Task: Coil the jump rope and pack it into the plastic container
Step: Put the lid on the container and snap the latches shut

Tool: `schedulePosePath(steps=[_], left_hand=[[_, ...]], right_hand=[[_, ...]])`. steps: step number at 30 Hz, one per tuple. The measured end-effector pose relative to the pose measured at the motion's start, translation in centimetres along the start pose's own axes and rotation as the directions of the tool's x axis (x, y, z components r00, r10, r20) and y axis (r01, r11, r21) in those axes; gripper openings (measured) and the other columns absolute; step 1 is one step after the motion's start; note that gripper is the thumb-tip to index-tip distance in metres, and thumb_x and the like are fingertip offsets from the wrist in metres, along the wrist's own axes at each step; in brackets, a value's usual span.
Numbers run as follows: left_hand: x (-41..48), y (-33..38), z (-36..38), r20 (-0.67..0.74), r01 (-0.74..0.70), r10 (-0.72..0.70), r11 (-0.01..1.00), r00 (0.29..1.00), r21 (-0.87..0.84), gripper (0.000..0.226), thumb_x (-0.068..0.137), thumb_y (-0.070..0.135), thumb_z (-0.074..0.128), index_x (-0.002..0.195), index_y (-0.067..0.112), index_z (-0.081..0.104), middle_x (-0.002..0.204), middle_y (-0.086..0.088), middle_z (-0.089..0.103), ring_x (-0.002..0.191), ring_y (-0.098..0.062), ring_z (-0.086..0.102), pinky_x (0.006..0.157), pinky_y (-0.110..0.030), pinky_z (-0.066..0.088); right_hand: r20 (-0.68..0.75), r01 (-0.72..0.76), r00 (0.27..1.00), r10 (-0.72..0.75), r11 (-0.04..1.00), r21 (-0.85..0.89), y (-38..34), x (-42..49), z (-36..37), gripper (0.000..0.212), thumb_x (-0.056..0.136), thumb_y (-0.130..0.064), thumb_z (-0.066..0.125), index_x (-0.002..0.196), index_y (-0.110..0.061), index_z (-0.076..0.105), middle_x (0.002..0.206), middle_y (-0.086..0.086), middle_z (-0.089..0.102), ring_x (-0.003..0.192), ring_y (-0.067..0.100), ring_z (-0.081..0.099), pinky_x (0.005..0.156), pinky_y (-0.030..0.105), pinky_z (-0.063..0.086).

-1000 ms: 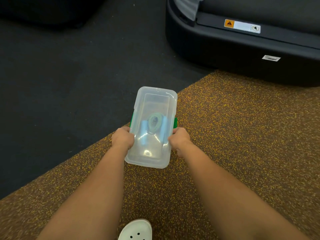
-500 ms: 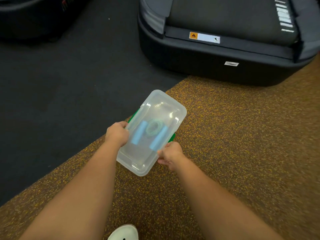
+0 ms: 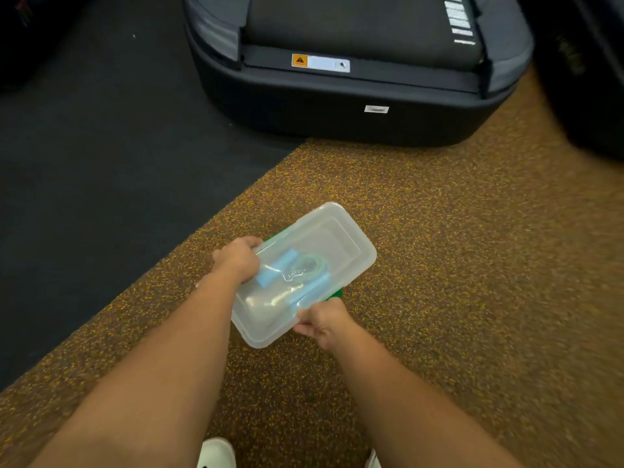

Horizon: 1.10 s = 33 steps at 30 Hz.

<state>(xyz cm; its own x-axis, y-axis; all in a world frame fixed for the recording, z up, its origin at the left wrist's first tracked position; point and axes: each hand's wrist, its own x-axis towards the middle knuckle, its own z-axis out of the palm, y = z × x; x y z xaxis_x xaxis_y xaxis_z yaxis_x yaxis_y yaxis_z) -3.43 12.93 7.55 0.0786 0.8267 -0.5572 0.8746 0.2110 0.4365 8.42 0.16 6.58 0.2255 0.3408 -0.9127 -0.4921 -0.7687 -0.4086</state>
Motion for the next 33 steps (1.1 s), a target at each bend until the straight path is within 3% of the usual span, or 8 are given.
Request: schedulePosePath(steps=[3, 7, 10, 13, 21, 24, 27, 33], left_hand=[[-0.3, 1.1, 0.9, 0.027, -0.057, 0.055, 0.997, 0.998, 0.057, 0.051, 0.088, 0.003, 0.040, 0.128, 0.030, 0.056, 0.135, -0.010, 0.054, 0.124, -0.033, 0.046, 0.105, -0.034, 0.034], [-0.2, 1.9, 2.0, 0.107, -0.095, 0.084, 0.990, 0.991, 0.106, 0.059, 0.085, 0.004, 0.034, 0.129, 0.039, 0.052, 0.140, -0.009, 0.044, 0.132, -0.034, 0.029, 0.110, -0.052, 0.027], [-0.1, 2.7, 2.6, 0.189, -0.168, 0.135, 0.971, 0.973, 0.171, 0.058, 0.085, 0.006, 0.034, 0.128, 0.042, 0.050, 0.140, -0.006, 0.042, 0.133, -0.031, 0.022, 0.109, -0.059, 0.021], [-0.6, 4.0, 3.1, 0.232, -0.212, 0.152, 0.941, 0.961, 0.263, 0.060, 0.086, 0.009, 0.039, 0.133, 0.046, 0.042, 0.146, 0.004, 0.034, 0.138, -0.029, 0.017, 0.106, -0.064, 0.015], [-0.7, 5.6, 4.2, 0.232, -0.381, 0.310, 0.829, 0.922, 0.408, 0.076, 0.078, 0.010, 0.050, 0.140, 0.047, 0.028, 0.142, 0.006, 0.033, 0.128, -0.026, 0.023, 0.098, -0.054, 0.024], [-0.3, 4.9, 4.3, 0.256, -0.401, 0.316, 0.801, 0.914, 0.444, 0.080, 0.078, 0.014, 0.054, 0.142, 0.049, 0.022, 0.143, 0.009, 0.030, 0.129, -0.025, 0.022, 0.099, -0.053, 0.025], [-0.2, 4.1, 4.4, 0.283, -0.410, 0.309, 0.796, 0.908, 0.446, 0.080, 0.082, 0.017, 0.055, 0.145, 0.047, 0.016, 0.147, 0.009, 0.025, 0.132, -0.025, 0.019, 0.101, -0.054, 0.023], [0.1, 3.1, 4.7, 0.278, -0.433, 0.339, 0.784, 0.899, 0.444, 0.075, 0.086, 0.028, 0.058, 0.145, 0.047, 0.014, 0.150, 0.013, 0.023, 0.134, -0.023, 0.015, 0.105, -0.053, 0.024]], right_hand=[[-0.018, -0.027, 0.999, 0.028, 0.997, 0.074, 0.7, -0.2, -0.7, 0.042, 0.082, 0.021, 0.050, 0.118, 0.002, 0.055, 0.111, 0.018, 0.064, 0.071, 0.023, 0.063, 0.050, 0.031, 0.055], [-0.002, -0.082, 0.996, 0.084, 0.982, 0.170, 1.7, -0.5, -1.2, 0.040, 0.082, 0.022, 0.051, 0.118, 0.004, 0.053, 0.094, 0.014, 0.061, 0.076, 0.025, 0.062, 0.058, 0.034, 0.056], [-0.005, -0.117, 0.993, 0.121, 0.966, 0.231, 2.5, -0.2, -1.3, 0.041, 0.081, 0.021, 0.053, 0.119, 0.004, 0.052, 0.098, 0.016, 0.059, 0.079, 0.027, 0.061, 0.068, 0.035, 0.057], [-0.012, -0.125, 0.991, 0.133, 0.954, 0.273, 2.8, 0.0, -1.5, 0.037, 0.081, 0.020, 0.054, 0.115, 0.006, 0.055, 0.093, 0.016, 0.060, 0.082, 0.027, 0.061, 0.064, 0.034, 0.057], [-0.056, -0.109, 0.987, 0.148, 0.889, 0.445, 2.9, 0.8, -0.8, 0.044, 0.081, 0.021, 0.053, 0.120, 0.002, 0.055, 0.104, 0.019, 0.062, 0.079, 0.026, 0.062, 0.063, 0.034, 0.059], [-0.044, -0.116, 0.988, 0.150, 0.891, 0.439, 2.9, 0.9, -0.9, 0.040, 0.081, 0.021, 0.053, 0.118, 0.006, 0.055, 0.101, 0.021, 0.062, 0.086, 0.030, 0.064, 0.071, 0.035, 0.058], [-0.041, -0.126, 0.986, 0.160, 0.891, 0.437, 3.1, 0.8, -0.7, 0.041, 0.081, 0.021, 0.052, 0.119, 0.005, 0.054, 0.109, 0.023, 0.062, 0.091, 0.032, 0.065, 0.068, 0.035, 0.058], [-0.066, -0.126, 0.983, 0.169, 0.898, 0.421, 3.2, 1.2, -0.6, 0.040, 0.082, 0.018, 0.056, 0.120, 0.007, 0.054, 0.112, 0.022, 0.060, 0.084, 0.029, 0.063, 0.076, 0.036, 0.058]])
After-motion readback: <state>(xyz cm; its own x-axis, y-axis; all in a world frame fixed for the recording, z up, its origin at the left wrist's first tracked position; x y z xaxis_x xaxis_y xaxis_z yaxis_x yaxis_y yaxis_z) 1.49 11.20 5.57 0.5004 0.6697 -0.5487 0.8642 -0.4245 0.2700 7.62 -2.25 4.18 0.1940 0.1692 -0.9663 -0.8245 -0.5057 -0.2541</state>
